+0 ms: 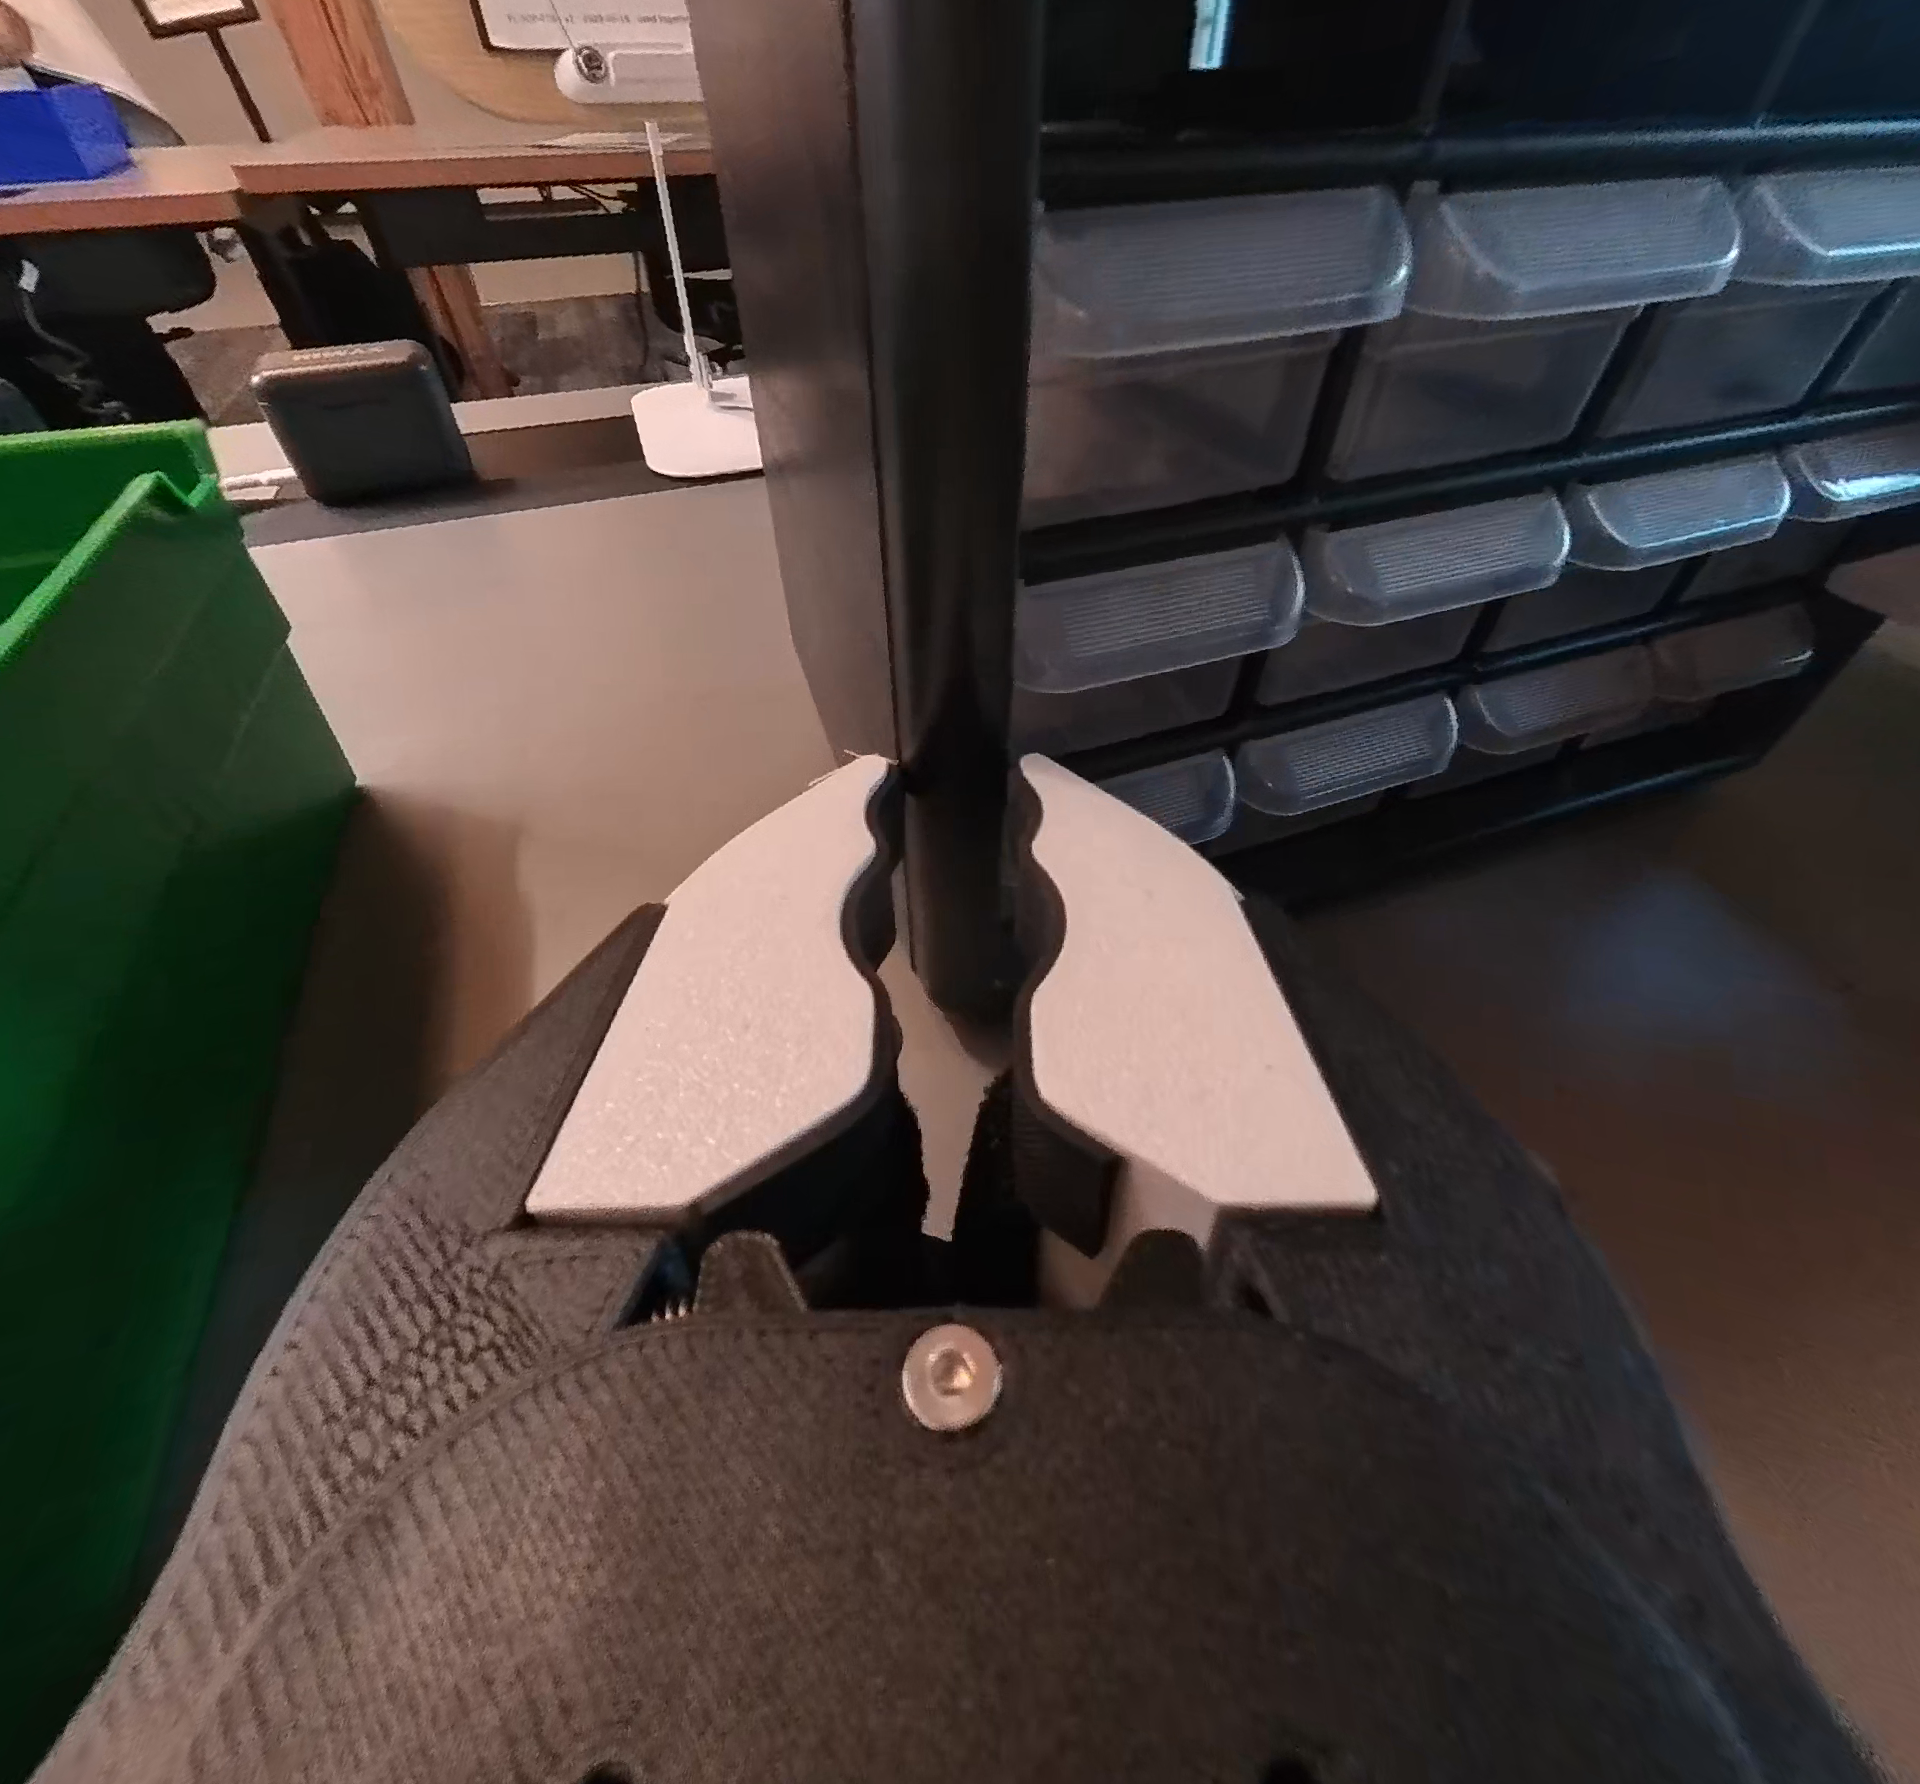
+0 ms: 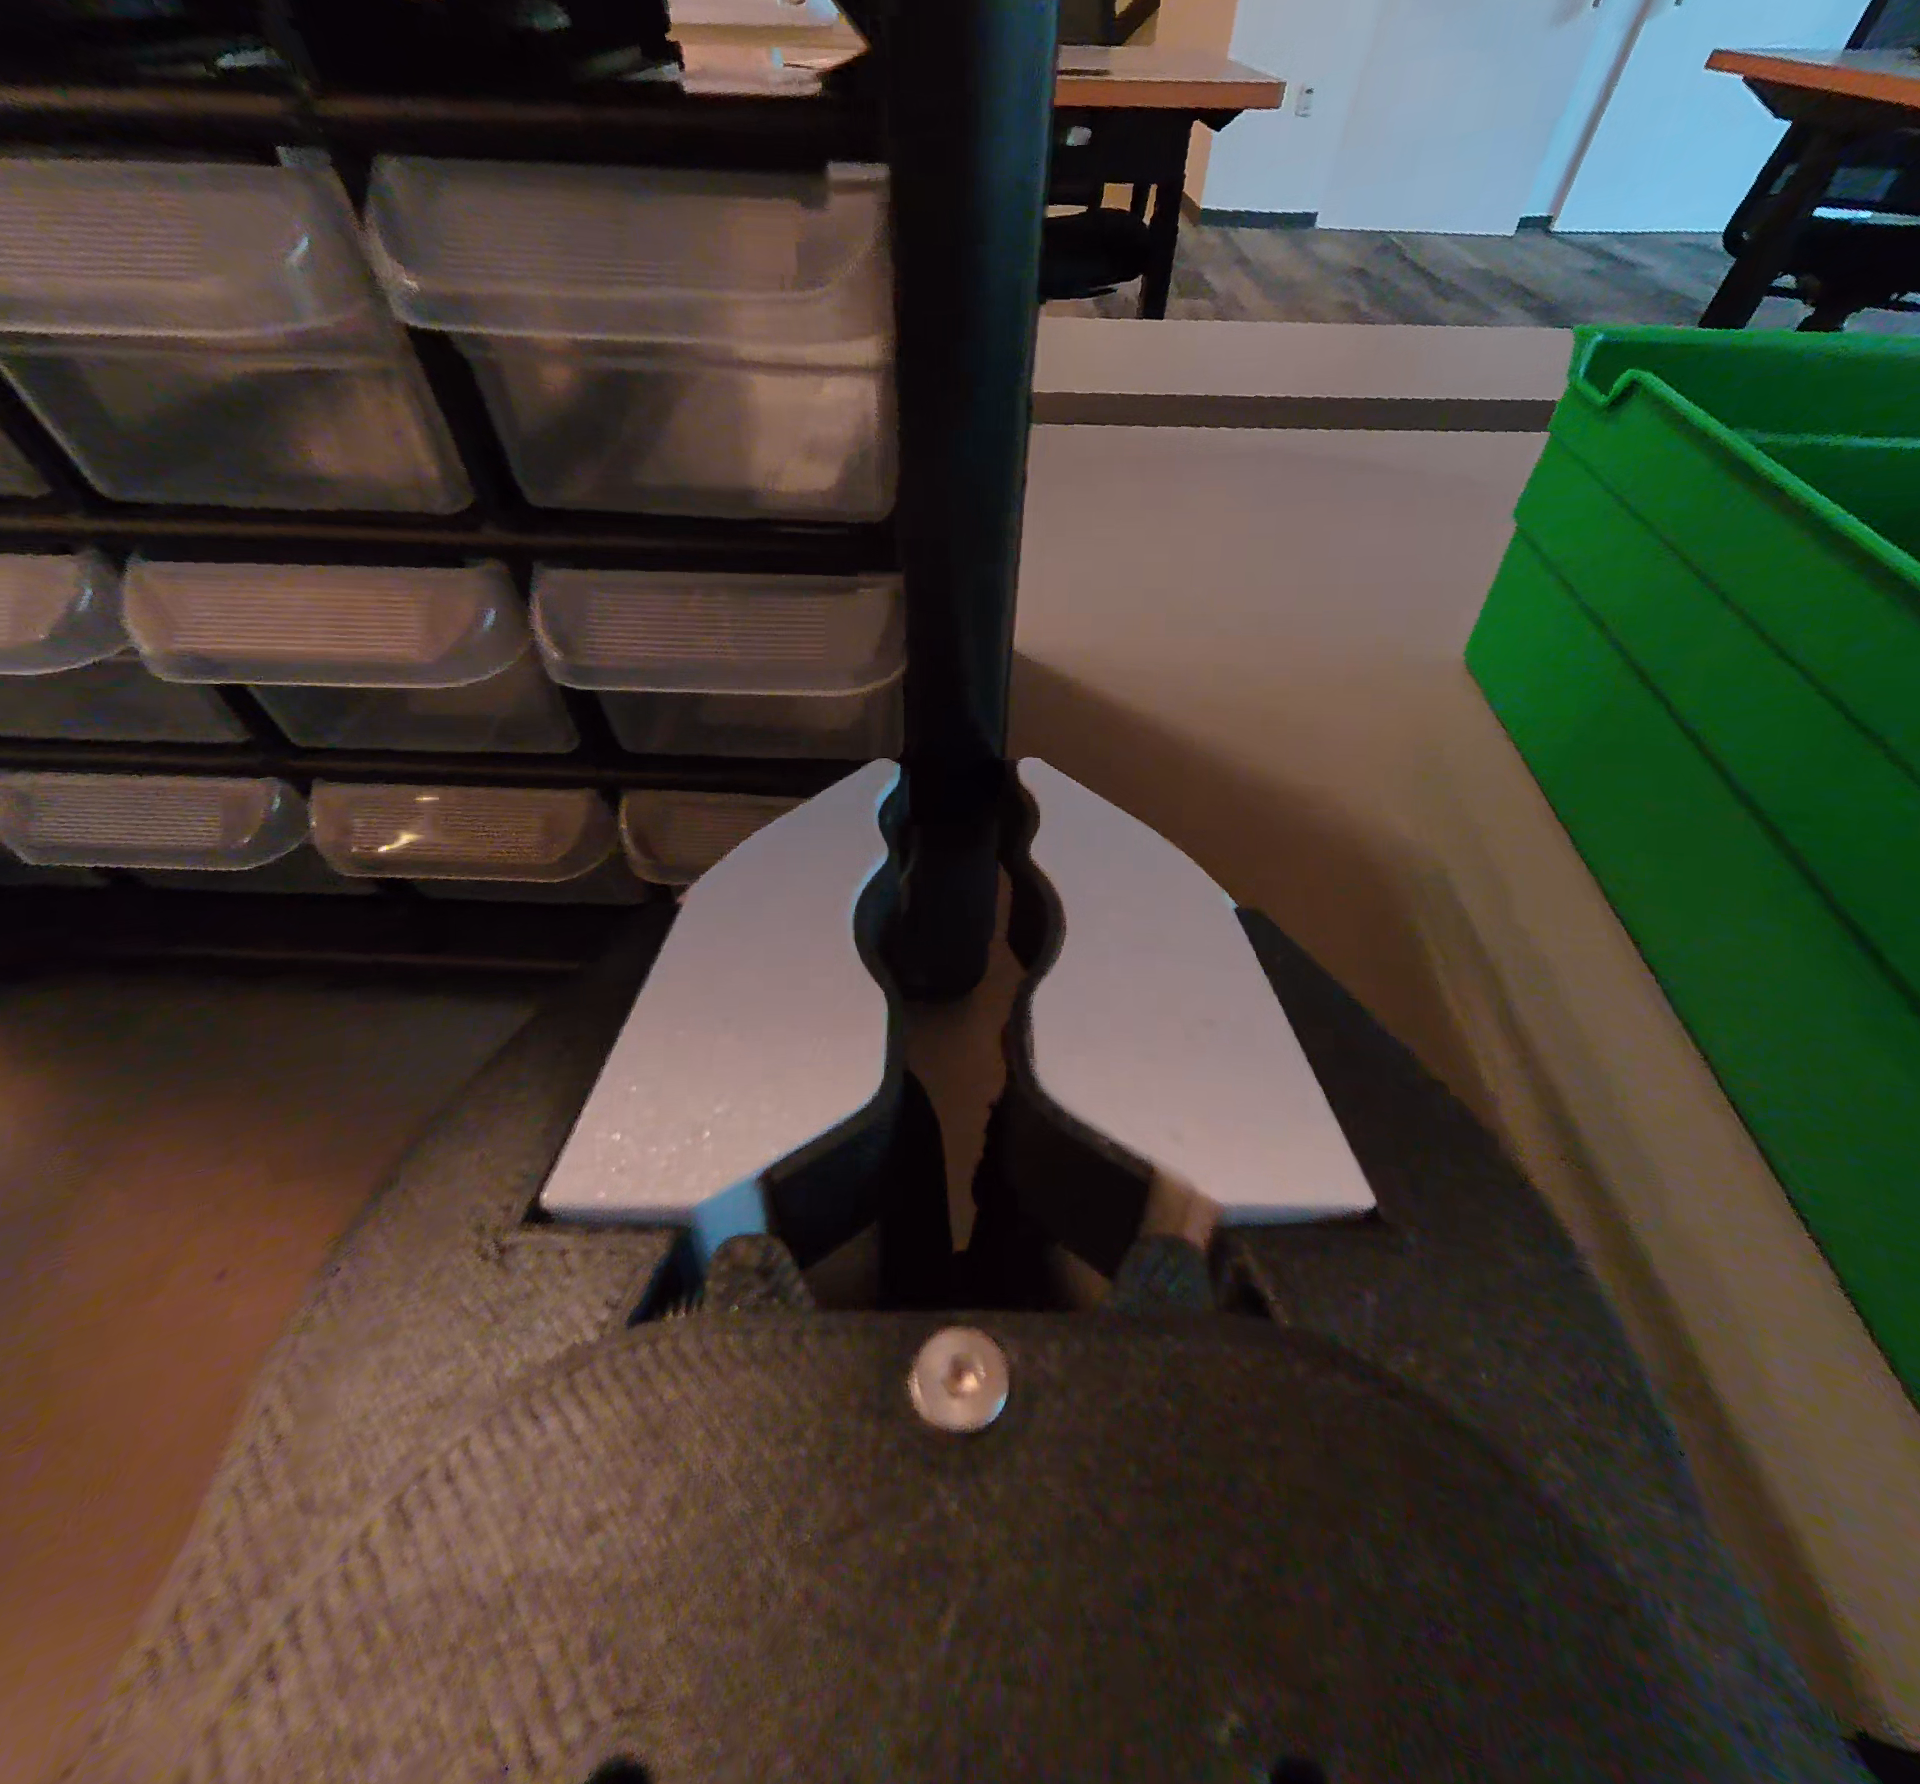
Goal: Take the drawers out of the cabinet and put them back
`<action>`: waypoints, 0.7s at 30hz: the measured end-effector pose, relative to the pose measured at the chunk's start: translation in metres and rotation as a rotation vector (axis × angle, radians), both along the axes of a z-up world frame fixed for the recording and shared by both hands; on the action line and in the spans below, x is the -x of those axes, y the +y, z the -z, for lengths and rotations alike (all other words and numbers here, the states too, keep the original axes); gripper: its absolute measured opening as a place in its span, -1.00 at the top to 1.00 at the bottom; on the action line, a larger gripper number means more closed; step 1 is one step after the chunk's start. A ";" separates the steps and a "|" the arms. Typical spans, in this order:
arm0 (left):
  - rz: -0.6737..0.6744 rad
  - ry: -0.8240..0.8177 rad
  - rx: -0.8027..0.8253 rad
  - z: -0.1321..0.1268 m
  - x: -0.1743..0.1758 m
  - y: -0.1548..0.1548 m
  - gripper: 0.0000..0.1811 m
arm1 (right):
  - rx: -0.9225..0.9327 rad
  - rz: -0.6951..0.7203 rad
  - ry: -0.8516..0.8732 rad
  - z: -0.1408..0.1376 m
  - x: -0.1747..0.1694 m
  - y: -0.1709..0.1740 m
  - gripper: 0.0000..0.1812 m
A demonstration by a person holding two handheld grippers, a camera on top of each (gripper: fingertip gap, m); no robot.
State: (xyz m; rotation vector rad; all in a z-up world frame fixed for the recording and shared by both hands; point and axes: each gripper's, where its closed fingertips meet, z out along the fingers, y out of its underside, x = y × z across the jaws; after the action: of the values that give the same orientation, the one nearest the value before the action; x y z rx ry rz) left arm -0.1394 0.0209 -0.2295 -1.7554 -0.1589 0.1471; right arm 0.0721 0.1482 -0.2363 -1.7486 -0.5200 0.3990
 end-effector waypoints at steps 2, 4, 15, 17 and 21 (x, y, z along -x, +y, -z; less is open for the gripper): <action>0.002 0.010 0.002 0.000 -0.001 0.000 0.80 | -0.004 0.006 -0.008 0.000 0.000 0.002 0.82; 0.004 0.005 0.000 0.000 -0.001 0.000 0.79 | -0.003 0.004 -0.005 0.000 0.000 0.002 0.82; -0.014 0.084 -0.240 -0.044 0.002 -0.014 0.47 | -0.166 -0.020 0.193 -0.030 -0.008 -0.014 0.13; 0.005 0.066 -0.291 -0.052 -0.001 -0.017 0.42 | -0.204 -0.039 0.203 -0.035 -0.005 -0.019 0.00; 0.053 0.142 -0.359 -0.067 -0.012 -0.023 0.35 | -0.241 -0.064 0.241 -0.041 -0.002 -0.023 -0.07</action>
State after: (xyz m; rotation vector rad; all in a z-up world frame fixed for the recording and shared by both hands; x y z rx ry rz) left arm -0.1272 -0.0021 -0.1621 -1.3853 -0.0322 0.1920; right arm 0.0741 0.1249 -0.1958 -1.4326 -0.4323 0.5612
